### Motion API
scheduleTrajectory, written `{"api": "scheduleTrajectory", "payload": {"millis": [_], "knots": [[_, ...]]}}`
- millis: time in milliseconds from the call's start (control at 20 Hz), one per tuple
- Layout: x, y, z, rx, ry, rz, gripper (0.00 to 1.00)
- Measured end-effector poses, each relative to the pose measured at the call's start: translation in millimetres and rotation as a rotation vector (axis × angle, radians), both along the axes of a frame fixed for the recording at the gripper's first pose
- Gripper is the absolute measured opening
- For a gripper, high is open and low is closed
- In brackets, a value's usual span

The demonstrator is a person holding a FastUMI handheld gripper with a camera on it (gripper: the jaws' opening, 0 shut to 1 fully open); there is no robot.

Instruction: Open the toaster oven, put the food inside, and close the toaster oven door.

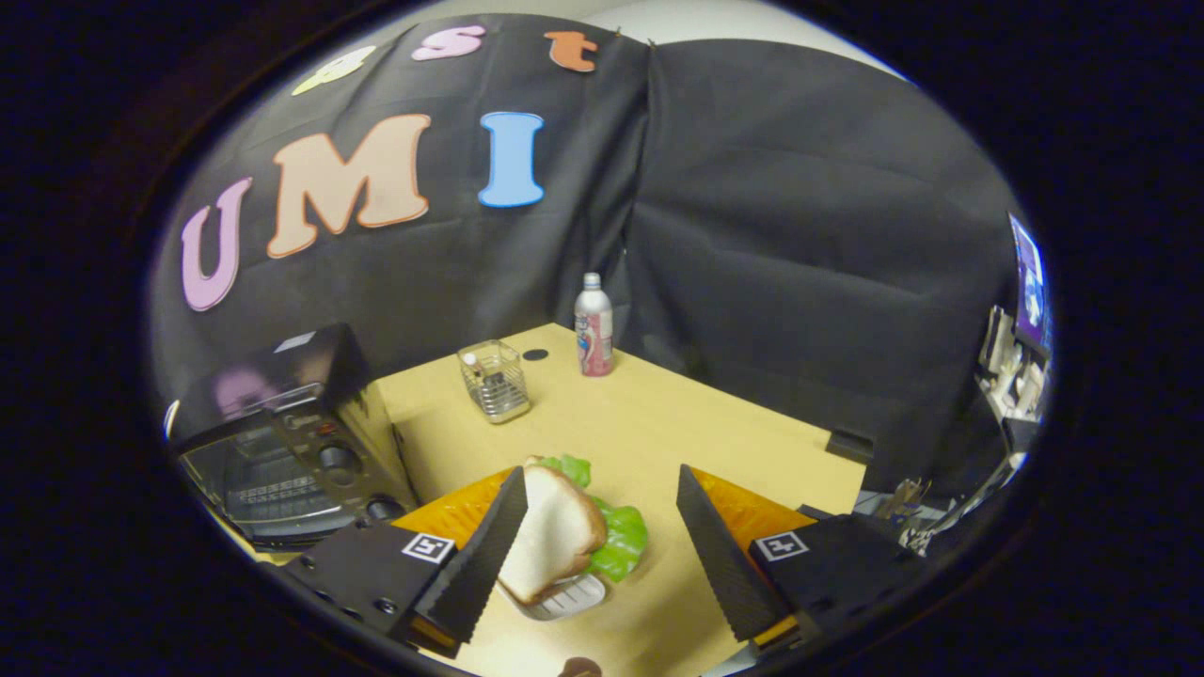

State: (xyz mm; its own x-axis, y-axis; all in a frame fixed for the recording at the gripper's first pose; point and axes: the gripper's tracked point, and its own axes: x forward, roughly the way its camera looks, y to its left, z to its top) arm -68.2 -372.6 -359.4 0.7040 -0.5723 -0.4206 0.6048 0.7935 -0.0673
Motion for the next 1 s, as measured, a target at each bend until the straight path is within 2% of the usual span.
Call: {"api": "scheduleTrajectory", "payload": {"millis": [200, 450, 600, 750, 900, 1000], "knots": [[15, 7, -36, 0.148, -0.007, 0.059, 0.98], [23, 16, -80, 0.255, 0.072, 0.104, 0.98], [21, 19, -80, 0.321, 0.064, 0.104, 0.83], [24, 25, -65, 0.389, -0.028, 0.084, 0.65], [18, 23, -57, 0.369, -0.044, 0.04, 0.46], [18, 27, -46, 0.354, -0.06, 0.039, 0.34]]}}
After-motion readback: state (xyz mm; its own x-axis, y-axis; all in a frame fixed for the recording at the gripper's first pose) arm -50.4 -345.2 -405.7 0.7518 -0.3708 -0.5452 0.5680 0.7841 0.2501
